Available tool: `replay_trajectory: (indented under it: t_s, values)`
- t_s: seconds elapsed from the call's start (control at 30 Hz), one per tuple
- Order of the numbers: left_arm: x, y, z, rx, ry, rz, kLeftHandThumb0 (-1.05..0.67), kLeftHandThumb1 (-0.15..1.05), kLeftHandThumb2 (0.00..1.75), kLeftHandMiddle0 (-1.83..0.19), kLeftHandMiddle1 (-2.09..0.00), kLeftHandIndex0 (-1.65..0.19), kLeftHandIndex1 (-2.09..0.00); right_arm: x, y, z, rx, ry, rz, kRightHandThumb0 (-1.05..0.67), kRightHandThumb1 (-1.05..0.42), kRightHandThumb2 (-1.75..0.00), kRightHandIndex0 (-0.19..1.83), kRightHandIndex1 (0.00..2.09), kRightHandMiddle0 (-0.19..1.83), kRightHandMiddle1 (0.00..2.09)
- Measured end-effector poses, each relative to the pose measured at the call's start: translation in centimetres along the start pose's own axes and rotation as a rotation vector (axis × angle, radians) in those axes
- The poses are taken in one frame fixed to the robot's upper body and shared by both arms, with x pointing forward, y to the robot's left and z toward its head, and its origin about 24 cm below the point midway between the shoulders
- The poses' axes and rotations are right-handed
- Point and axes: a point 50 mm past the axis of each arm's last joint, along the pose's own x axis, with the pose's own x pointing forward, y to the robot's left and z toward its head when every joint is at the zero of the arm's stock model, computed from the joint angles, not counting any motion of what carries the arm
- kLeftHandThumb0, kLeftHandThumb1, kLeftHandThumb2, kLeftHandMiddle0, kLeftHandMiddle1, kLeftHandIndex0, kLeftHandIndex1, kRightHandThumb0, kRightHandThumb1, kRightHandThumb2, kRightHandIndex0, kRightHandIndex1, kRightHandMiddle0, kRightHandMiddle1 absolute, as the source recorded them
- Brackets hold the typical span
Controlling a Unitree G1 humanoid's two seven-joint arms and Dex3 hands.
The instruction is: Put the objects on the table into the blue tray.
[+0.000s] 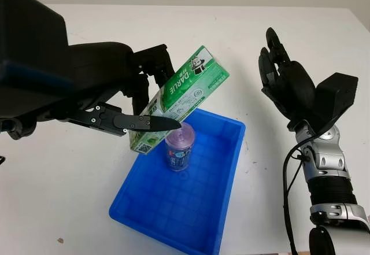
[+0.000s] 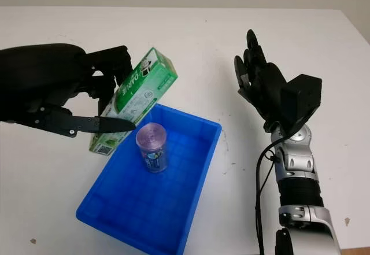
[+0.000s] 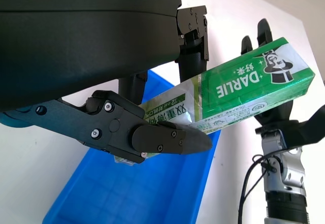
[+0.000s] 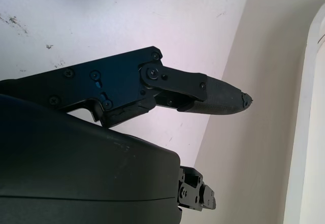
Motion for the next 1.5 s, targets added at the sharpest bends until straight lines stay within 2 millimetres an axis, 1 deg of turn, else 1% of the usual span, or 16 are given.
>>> replay_trajectory:
  t_s: [0.07,0.1,0.13,0.2,0.27,0.4,0.63,0.77,0.87,0.9,1.03,1.07,1.2,1.3,1.37,1.5]
  values:
    - [0.0,-0.2,0.0,-0.019,-0.008,-0.022,-0.23,1.05,0.48,-0.08,-2.09,0.14,-2.04,0.0,0.0,0.0,-0.002,0.001,0.001,-0.67,-1.05,-0.59,-0.19,0.00,-0.19,0.00]
    - [0.1,-0.3,0.0,-0.023,-0.007,-0.035,-0.29,1.05,0.46,-0.06,-1.89,0.11,-1.71,0.0,0.0,0.0,-0.002,0.001,0.001,-0.66,-1.05,-0.59,-0.19,0.00,-0.19,0.00]
    - [0.1,-0.4,0.1,-0.018,-0.005,-0.058,-0.35,1.05,0.44,-0.21,-1.19,-0.02,-1.12,0.0,0.0,0.0,-0.002,0.001,0.001,-0.65,-1.05,-0.59,-0.19,0.00,-0.19,0.00]
    - [-0.2,-0.4,0.4,0.024,-0.004,-0.118,-0.43,1.05,0.40,-0.22,-0.28,-0.07,-0.30,0.0,0.0,0.0,-0.003,0.001,0.003,-0.65,-1.05,-0.59,-0.19,0.00,-0.19,0.00]
    - [-0.4,-0.3,0.7,0.061,-0.009,-0.162,-0.45,1.05,0.36,-0.13,-0.08,-0.01,-0.10,0.0,0.0,0.0,-0.006,0.002,0.004,-0.65,-1.05,-0.58,-0.19,0.00,-0.19,0.00]
    - [-0.5,-0.2,0.8,0.105,-0.003,-0.203,-0.41,1.05,0.21,0.07,-0.03,0.16,-0.04,0.0,0.0,0.0,-0.014,0.005,0.001,-0.66,-1.05,-0.53,-0.19,0.00,-0.19,0.02]
    - [-0.3,0.1,0.7,0.124,0.018,-0.199,-0.41,1.04,0.13,0.02,-0.07,0.08,-0.09,0.0,-0.1,0.1,-0.018,0.005,-0.008,-0.66,-1.05,-0.50,-0.19,0.00,-0.19,0.03]
    - [-0.3,0.9,0.8,0.060,-0.035,-0.026,-0.39,1.05,0.12,-0.36,-0.12,-0.29,-0.19,0.0,-0.1,0.1,-0.018,0.005,-0.009,-0.66,-1.05,-0.50,-0.19,0.00,-0.19,0.03]
    - [0.1,1.9,0.3,-0.083,-0.199,0.253,-0.29,1.05,0.31,-0.87,-0.21,-0.63,-0.59,0.0,0.0,0.1,-0.017,0.004,-0.004,-0.66,-1.05,-0.51,-0.19,0.00,-0.19,0.02]
    - [0.2,2.1,-0.1,-0.105,-0.243,0.351,-0.26,1.05,0.37,-0.92,-0.32,-0.60,-0.84,0.0,0.0,0.1,-0.017,0.004,-0.003,-0.66,-1.05,-0.51,-0.19,0.00,-0.19,0.02]
    - [0.5,4.0,-1.8,-0.137,-0.368,0.783,-0.24,1.05,0.51,-0.24,-1.86,-0.11,-1.81,0.0,0.0,0.1,-0.015,0.003,0.001,-0.65,-1.05,-0.53,-0.19,0.00,-0.19,0.03]
    - [0.7,4.6,-2.3,-0.151,-0.385,0.868,-0.24,1.05,0.53,-0.16,-1.97,-0.04,-1.88,0.0,0.0,0.1,-0.014,0.002,0.002,-0.65,-1.05,-0.54,-0.19,0.00,-0.19,0.04]
    - [1.9,6.1,-5.7,-0.157,-0.325,1.050,-0.32,1.05,0.52,-0.10,-1.25,0.10,-1.39,0.0,0.0,0.2,-0.010,0.000,0.007,-0.64,-1.05,-0.57,-0.19,0.00,-0.19,0.04]
    - [3.1,6.5,-8.5,-0.224,-0.280,1.057,-0.44,1.05,0.55,-0.02,-0.32,0.14,-0.54,0.0,0.0,0.2,-0.010,0.000,0.006,-0.64,-1.05,-0.59,-0.19,0.00,-0.19,0.04]
    - [3.7,6.7,-10.6,-0.304,-0.237,1.010,-0.56,1.05,0.58,0.14,-0.08,0.18,-0.16,0.0,0.0,0.2,-0.009,-0.001,0.005,-0.64,-1.05,-0.61,-0.19,0.00,-0.19,0.03]
    - [4.8,5.9,-13.5,-0.424,-0.179,0.935,-0.66,1.05,0.71,0.19,0.00,0.19,-0.01,0.1,0.1,0.2,0.000,-0.004,0.004,-0.65,-1.05,-0.61,-0.19,0.00,-0.19,0.01]
